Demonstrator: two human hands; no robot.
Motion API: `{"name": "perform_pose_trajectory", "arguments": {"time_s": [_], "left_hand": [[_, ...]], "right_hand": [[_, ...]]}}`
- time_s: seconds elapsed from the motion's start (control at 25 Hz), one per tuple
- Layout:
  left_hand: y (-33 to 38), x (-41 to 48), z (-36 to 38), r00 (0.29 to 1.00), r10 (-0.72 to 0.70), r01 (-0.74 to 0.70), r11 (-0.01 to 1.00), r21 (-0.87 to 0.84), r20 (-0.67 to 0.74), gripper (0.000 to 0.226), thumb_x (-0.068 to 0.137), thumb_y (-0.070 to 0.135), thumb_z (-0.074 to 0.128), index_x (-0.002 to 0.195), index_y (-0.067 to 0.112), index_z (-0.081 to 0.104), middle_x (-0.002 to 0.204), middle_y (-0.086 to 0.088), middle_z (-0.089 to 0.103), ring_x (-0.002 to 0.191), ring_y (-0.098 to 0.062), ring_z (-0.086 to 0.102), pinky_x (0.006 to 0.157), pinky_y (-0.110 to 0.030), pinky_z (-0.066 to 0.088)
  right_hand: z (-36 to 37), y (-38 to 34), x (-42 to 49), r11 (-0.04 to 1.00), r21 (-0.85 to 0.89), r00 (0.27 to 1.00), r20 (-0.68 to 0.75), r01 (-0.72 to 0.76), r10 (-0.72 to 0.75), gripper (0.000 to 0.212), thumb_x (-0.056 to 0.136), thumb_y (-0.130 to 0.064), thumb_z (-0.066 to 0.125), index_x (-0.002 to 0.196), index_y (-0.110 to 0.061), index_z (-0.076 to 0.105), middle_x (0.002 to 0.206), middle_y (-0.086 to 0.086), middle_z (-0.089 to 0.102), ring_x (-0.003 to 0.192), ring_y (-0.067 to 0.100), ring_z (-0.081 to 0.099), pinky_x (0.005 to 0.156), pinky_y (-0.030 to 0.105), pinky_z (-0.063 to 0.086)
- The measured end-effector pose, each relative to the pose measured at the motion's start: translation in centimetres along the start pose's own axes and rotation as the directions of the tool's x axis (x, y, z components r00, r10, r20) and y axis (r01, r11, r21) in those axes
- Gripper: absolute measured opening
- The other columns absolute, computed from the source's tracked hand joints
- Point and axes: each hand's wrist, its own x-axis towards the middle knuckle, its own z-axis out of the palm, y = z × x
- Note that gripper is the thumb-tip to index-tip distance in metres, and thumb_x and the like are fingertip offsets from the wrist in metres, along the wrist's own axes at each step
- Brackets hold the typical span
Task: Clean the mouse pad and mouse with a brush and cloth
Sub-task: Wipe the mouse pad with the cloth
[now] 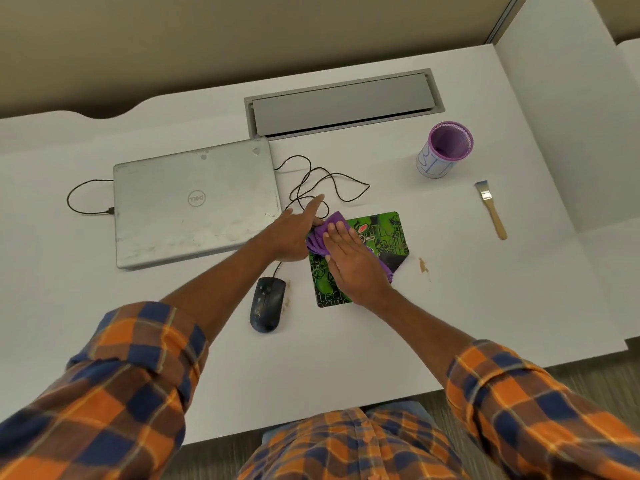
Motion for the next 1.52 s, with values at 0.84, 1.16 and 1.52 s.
{"name": "perform_pose_trajectory", "arguments": {"time_s": [0.84,1.16,1.52], "left_hand": [[-0.3,-0.7,1.9,0.999,-0.043,0.031,0.949,0.315,0.033,0.132,0.087,0.004,0.077,0.167,0.031,-0.025,0.164,-0.002,0.05,0.139,-0.048,0.05,0.096,-0.054,0.055],[0.0,-0.1,1.7,0.993,-0.096,0.069,0.937,0.341,0.063,0.122,0.095,0.027,0.075,0.168,0.03,-0.023,0.153,-0.013,0.06,0.157,-0.05,0.029,0.112,-0.058,0.047],[0.9,-0.1,2.4,0.997,-0.076,0.06,0.89,0.452,0.016,0.122,0.091,0.013,0.078,0.171,0.024,-0.014,0.17,-0.012,0.04,0.152,-0.042,0.043,0.128,-0.051,0.03]], "right_hand": [[0.2,0.6,-3.8,0.93,0.051,0.927,0.085,0.363,-0.366,0.051,0.105,-0.009,0.067,0.153,0.003,0.056,0.162,0.022,0.051,0.153,0.038,0.047,0.128,0.055,0.035],[-0.1,0.9,-0.9,0.976,0.009,0.975,0.013,0.22,-0.22,0.049,0.104,-0.005,0.066,0.151,0.005,0.057,0.16,0.024,0.053,0.153,0.042,0.046,0.124,0.061,0.041],[1.0,0.0,-6.2,0.947,0.035,0.946,0.045,0.32,-0.321,0.052,0.103,-0.008,0.07,0.152,0.002,0.056,0.161,0.02,0.053,0.153,0.038,0.047,0.126,0.057,0.039]]}}
